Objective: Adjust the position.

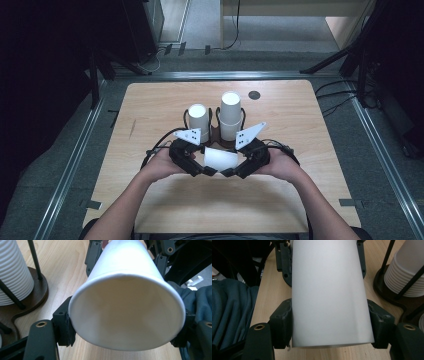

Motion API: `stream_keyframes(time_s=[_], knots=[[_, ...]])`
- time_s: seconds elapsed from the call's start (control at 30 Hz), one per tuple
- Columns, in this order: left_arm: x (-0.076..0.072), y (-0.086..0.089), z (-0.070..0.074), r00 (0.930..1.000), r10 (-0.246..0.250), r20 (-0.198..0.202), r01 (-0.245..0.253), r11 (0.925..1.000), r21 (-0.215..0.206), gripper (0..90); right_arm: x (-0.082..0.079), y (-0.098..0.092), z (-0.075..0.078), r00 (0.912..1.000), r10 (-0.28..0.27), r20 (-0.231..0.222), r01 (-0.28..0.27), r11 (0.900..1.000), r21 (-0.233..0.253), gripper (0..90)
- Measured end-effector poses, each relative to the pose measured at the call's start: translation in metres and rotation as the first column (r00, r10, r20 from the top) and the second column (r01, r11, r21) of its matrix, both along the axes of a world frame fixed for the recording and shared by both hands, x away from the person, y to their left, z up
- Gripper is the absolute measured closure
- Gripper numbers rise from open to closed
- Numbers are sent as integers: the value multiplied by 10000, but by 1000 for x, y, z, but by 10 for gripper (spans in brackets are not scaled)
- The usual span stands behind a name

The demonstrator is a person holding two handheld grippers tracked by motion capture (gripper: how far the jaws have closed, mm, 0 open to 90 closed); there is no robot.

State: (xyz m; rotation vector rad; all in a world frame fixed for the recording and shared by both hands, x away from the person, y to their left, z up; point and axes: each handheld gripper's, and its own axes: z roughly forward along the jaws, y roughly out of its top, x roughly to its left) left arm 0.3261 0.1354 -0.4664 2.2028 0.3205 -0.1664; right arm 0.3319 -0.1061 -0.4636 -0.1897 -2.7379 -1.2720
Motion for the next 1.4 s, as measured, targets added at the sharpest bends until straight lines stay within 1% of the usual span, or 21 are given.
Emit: stream_keyframes(time_s=[0.1,0.17,0.23,0.27,0.3,0.33,0.37,0.43,0.47,0.57,0.6,0.73,0.77,0.8,0.97,1.07,1.23,1.3,1.33,1.37,1.4], knots=[[2,4,2,9998,183,86,-183,9998,8,261,2,-1,0,9996,-239,-157,236,9996,-133,288],[3,6,4,9996,274,48,-274,9996,-33,261,4,-3,0,9992,-317,-263,311,9993,-214,274],[4,7,7,9996,283,-8,-283,9996,-36,261,4,-3,-1,9990,-387,-226,382,9990,-235,272],[5,8,8,9995,328,21,-328,9995,12,261,4,-4,-1,9987,-433,-257,424,9985,-355,264],[5,9,9,9993,367,44,-367,9993,42,261,4,-4,-1,9987,-433,-257,424,9985,-355,264],[6,11,10,9993,380,-38,-380,9993,73,260,5,-4,-2,9987,-448,-226,439,9983,-389,261],[6,13,11,9991,424,21,-425,9990,143,260,5,-4,-3,9982,-533,-274,516,9969,-600,258],[7,15,14,9989,465,5,-465,9985,306,260,5,-4,-4,9981,-567,-227,550,9962,-670,258],[6,16,15,9986,510,106,-515,9978,425,260,6,-4,-5,9979,-593,-267,571,9954,-772,258],[7,17,18,9983,573,124,-581,9950,816,260,7,-3,-8,9977,-658,-180,636,9928,-1018,257],[8,16,19,9983,570,135,-581,9927,1052,260,7,-3,-9,9976,-675,-157,654,9916,-1120,257],[10,15,22,9983,512,273,-548,9862,1562,259,7,-1,-12,9975,-709,-59,694,9878,-1396,256],[11,15,23,9982,537,278,-578,9827,1760,258,7,0,-13,9974,-719,-15,709,9865,-1473,256],[11,15,24,9979,531,379,-594,9792,1940,258,7,0,-13,9971,-766,4,758,9854,-1523,255],[15,14,25,9982,530,269,-577,9729,2239,259,7,1,-16,9970,-773,103,779,9821,-1717,254],[15,11,24,9986,467,267,-520,9649,2574,258,7,2,-16,9967,-802,132,813,9809,-1767,253],[16,6,19,9990,396,213,-444,9467,3190,258,7,3,-18,9967,-747,320,793,9804,-1801,252],[17,4,18,9992,353,191,-396,9424,3322,258,7,4,-19,9964,-758,378,815,9794,-1847,253],[17,3,17,9992,361,150,-390,9401,3387,258,7,4,-19,9967,-729,363,785,9793,-1868,252],[17,1,16,9994,345,103,-360,9397,3400,258,6,4,-19,9964,-748,400,810,9789,-1877,252],[17,0,15,9996,292,33,-285,9370,3481,257,6,5,-20,9965,-745,377,803,9791,-1870,252]])
